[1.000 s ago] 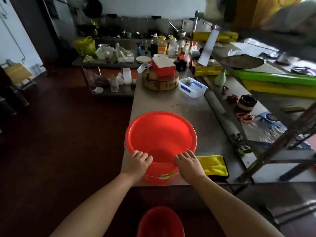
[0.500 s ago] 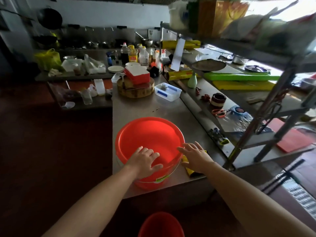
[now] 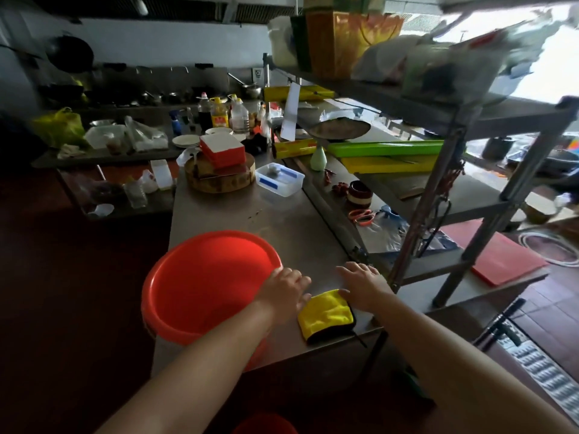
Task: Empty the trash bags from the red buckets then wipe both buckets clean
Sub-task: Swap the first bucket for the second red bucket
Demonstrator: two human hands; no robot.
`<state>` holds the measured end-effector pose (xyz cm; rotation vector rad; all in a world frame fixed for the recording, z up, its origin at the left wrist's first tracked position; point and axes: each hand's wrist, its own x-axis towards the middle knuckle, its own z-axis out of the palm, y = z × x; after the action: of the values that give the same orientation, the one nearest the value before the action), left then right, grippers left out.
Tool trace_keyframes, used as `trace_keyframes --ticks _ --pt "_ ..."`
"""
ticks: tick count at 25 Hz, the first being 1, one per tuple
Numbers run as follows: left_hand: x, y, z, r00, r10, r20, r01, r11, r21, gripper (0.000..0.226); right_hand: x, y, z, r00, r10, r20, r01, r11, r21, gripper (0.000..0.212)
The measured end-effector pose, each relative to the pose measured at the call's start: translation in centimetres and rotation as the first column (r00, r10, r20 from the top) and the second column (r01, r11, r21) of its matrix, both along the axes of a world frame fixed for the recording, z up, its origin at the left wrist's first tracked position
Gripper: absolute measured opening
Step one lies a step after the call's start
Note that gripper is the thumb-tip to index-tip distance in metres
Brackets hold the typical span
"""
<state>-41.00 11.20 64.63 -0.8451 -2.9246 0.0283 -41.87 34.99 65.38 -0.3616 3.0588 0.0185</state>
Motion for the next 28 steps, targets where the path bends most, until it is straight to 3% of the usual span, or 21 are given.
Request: trace_keyframes --ticks 7,12,18,24,28 --pt "-2.0 8.0 -7.0 0.982 0.138 0.130 -0.136 0.990 -0.025 0.045 -4.0 4.9 -5.6 0.992 0.064 0.105 -0.061 0.998 -0.033 0.062" --pt "-3.1 9.7 -13.8 0.879 0.375 0.293 -0.396 0.918 0.011 0.038 -7.1 5.3 -12.7 0.972 0.078 0.220 -0.073 0.997 -0.028 0.061" --pt "-7.4 9.8 -20.2 0.851 0.403 0.337 -0.437 0.899 0.028 0.040 -11.4 3.7 -20.2 0.958 0.166 0.234 -0.167 0.986 -0.016 0.071" --pt "-13.5 10.0 -25.8 0.727 0.508 0.462 -0.533 0.842 -0.088 0.077 -14.8 2.8 -25.2 0.927 0.190 0.323 -0.189 0.981 -0.035 0.091" --pt "-14.2 10.6 -27.3 0.719 0.535 0.444 -0.553 0.827 -0.100 0.060 -14.9 3.6 -25.7 0.919 0.165 0.358 -0.162 0.986 -0.038 0.087"
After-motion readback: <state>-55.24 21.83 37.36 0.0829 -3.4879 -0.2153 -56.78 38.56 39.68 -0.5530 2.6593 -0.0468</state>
